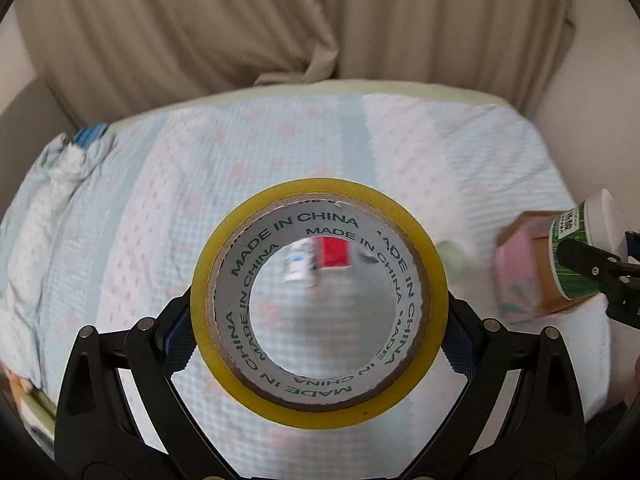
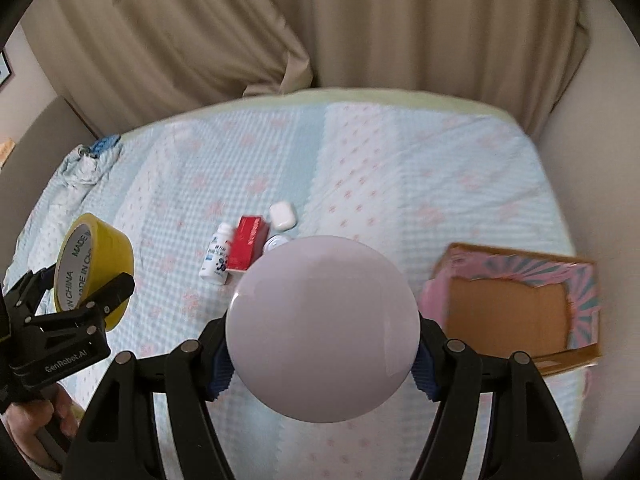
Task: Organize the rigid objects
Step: 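Carry the tape roll and white-lidded jar into the cardboard box and release both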
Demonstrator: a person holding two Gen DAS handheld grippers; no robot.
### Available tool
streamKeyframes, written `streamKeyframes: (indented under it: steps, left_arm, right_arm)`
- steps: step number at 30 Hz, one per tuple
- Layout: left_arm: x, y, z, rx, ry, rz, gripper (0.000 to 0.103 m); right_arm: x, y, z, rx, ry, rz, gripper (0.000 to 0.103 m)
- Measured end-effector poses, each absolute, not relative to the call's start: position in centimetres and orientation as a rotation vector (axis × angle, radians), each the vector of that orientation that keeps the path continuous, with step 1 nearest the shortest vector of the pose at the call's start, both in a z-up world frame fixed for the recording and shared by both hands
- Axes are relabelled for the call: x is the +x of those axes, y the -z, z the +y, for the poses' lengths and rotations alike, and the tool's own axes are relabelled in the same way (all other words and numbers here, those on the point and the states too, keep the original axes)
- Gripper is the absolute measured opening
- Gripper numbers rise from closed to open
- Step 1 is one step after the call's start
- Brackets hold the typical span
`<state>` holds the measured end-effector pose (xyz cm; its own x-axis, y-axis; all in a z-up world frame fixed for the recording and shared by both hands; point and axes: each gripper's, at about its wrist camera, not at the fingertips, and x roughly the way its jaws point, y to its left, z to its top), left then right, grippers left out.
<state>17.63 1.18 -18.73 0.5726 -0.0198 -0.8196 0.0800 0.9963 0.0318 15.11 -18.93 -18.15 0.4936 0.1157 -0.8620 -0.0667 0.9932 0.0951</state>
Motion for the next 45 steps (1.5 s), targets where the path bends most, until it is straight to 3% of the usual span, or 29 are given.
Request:
streamKeyframes:
  steps: [7,17,29,41,45]
  left_arm:
    - [16.5,13.6,-9.0,0.048,0.172,0.918,0.097]
    - [16.6,14.2,-24.3,0.129,0.338,0.952,0.097]
    - [21.6,25.5,-36.9,0.221,0.41,1.18,0.097]
    - [26.2,38.5,-40.6,0.249,0.365,1.464,0.097]
    - [26.0,40.5,-41.3,0.291,0.325,1.496,0.097]
  right_arm:
    - [13.1,12.7,-27.8,0.058,-0.052,1.007,0.066]
    - [12.2,12.5,-41.2,0.091,0.09,1.027,0.066]
    - [15.5,22.4,-51.4,0.138,0.108,1.182,0.066]
    - [17.9,33.6,-52.0,-0.11,-0.172,1.302,0.066]
    - [17.2,35.8,-51.5,-0.18,-0.234,1.331,0.066]
